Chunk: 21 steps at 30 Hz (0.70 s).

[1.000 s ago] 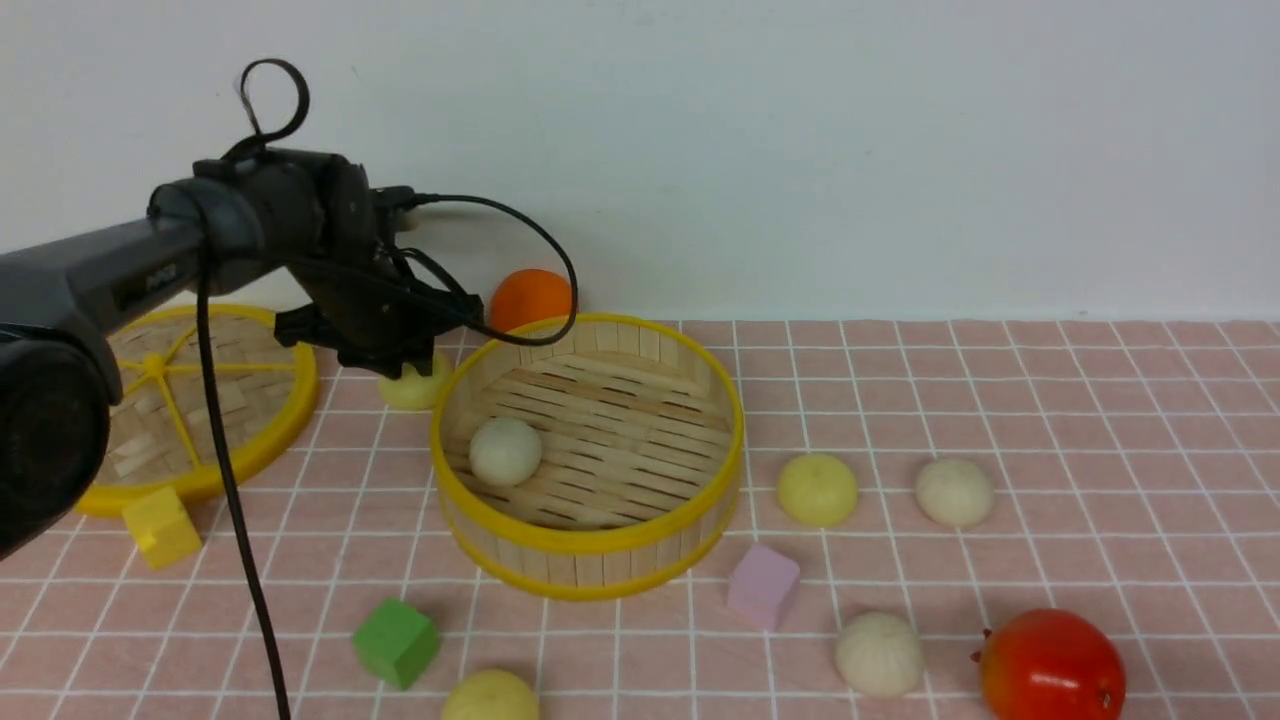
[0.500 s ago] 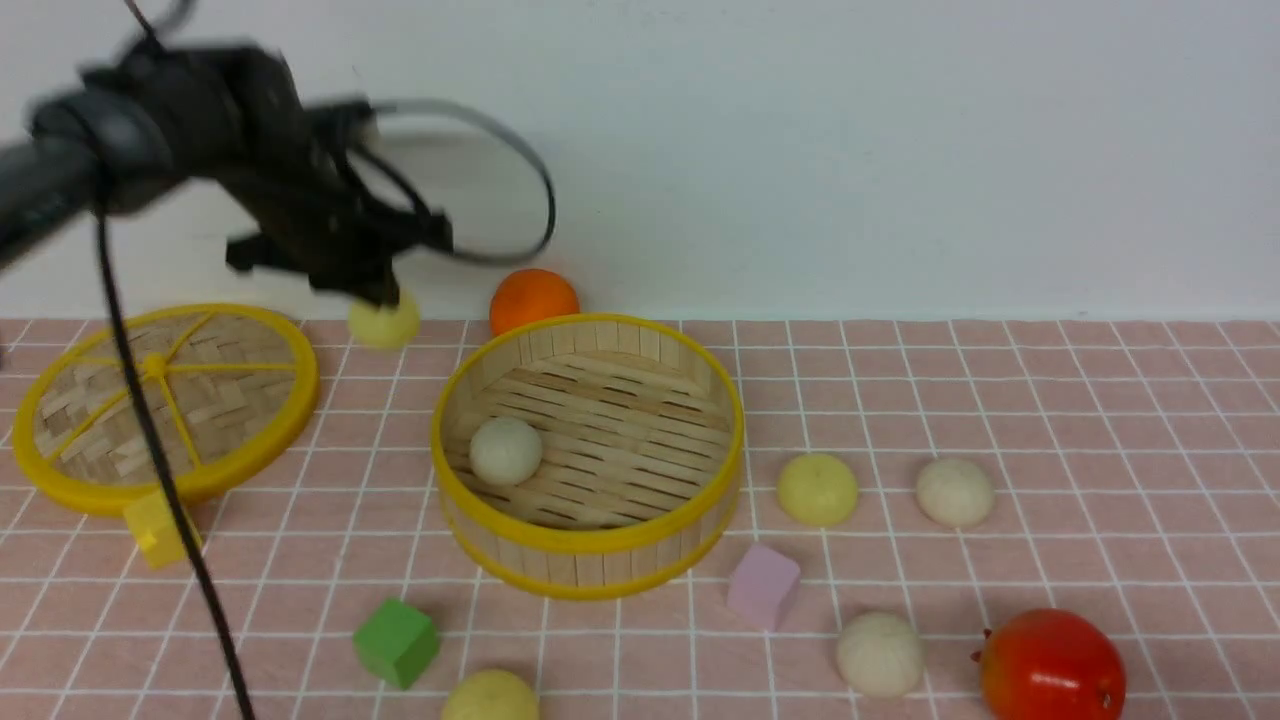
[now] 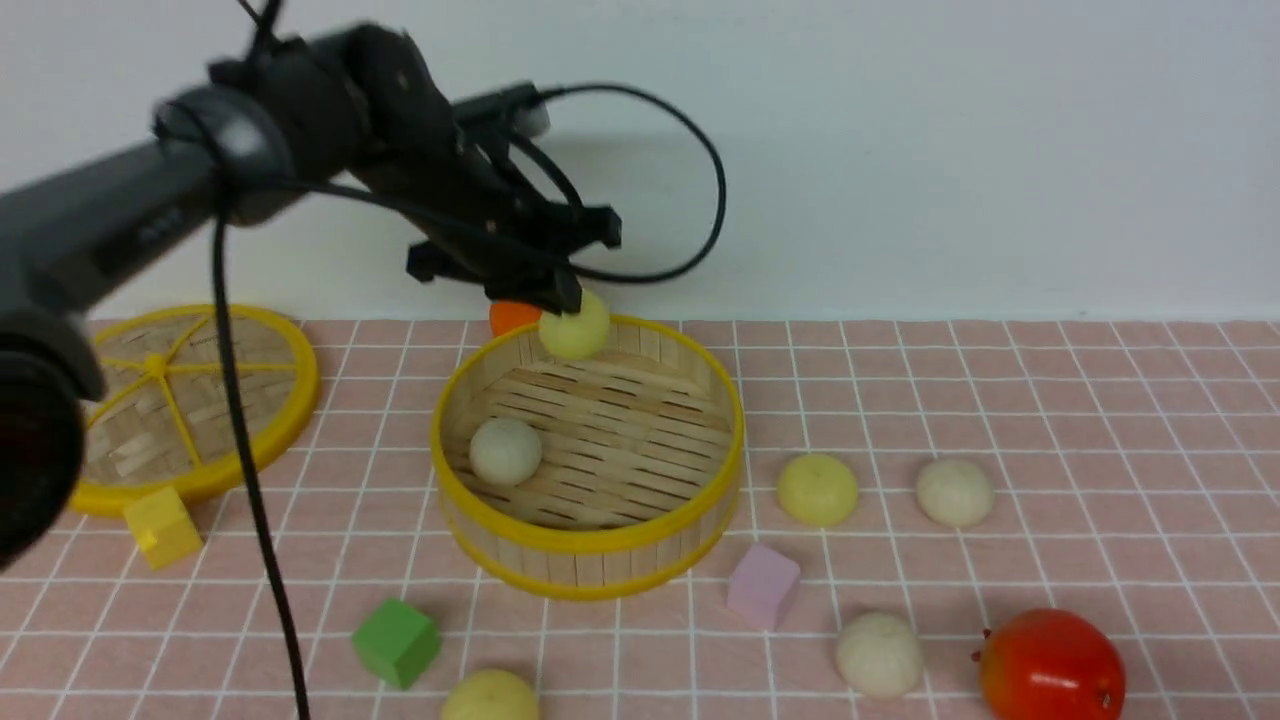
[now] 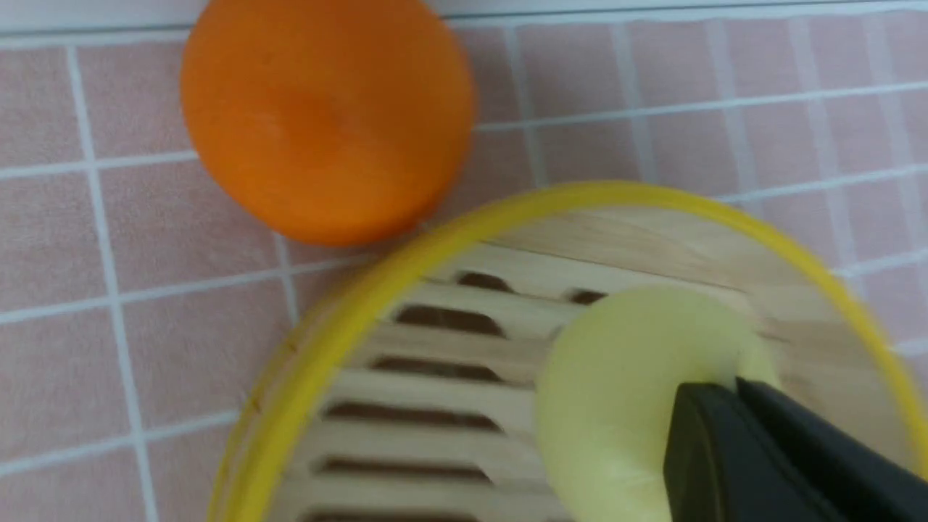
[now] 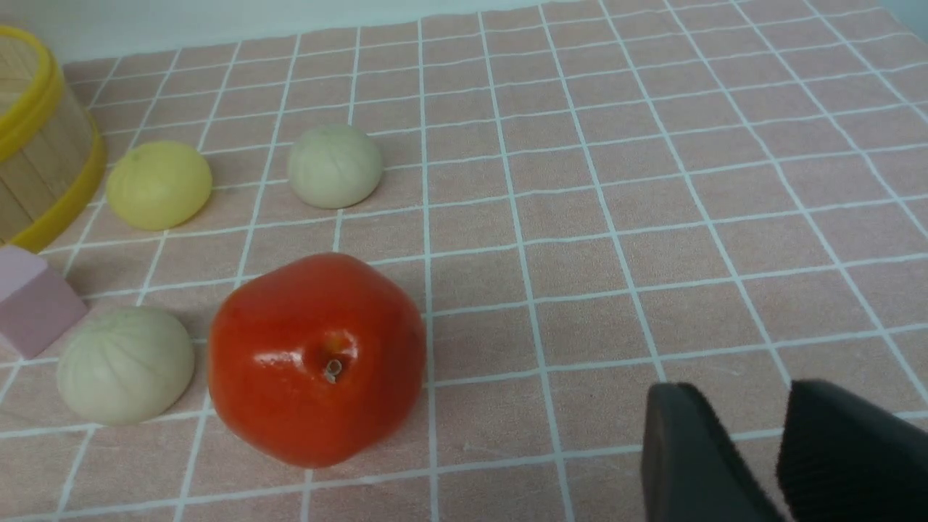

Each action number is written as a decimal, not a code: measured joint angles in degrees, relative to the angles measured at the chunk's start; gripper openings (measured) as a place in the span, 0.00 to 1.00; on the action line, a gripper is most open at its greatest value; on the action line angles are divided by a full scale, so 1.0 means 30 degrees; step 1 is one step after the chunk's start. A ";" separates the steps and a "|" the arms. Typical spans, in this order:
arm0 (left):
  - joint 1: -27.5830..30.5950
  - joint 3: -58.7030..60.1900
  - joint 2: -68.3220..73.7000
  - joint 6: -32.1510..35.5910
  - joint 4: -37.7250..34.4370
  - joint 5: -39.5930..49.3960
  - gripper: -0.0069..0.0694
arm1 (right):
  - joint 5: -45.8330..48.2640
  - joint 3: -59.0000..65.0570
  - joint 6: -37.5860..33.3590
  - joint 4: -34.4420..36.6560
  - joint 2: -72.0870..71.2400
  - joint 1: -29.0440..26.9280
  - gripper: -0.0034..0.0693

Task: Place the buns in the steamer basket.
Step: Use the left arm to put the steamed stuffed bun into the steamer, then use the left arm to grab a steamed stuffed bun

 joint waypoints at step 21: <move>0.0111 0.1605 -0.7202 0.0229 0.1544 0.7306 0.60 | 0.0000 0.0000 0.0000 0.0000 0.0000 0.0000 0.38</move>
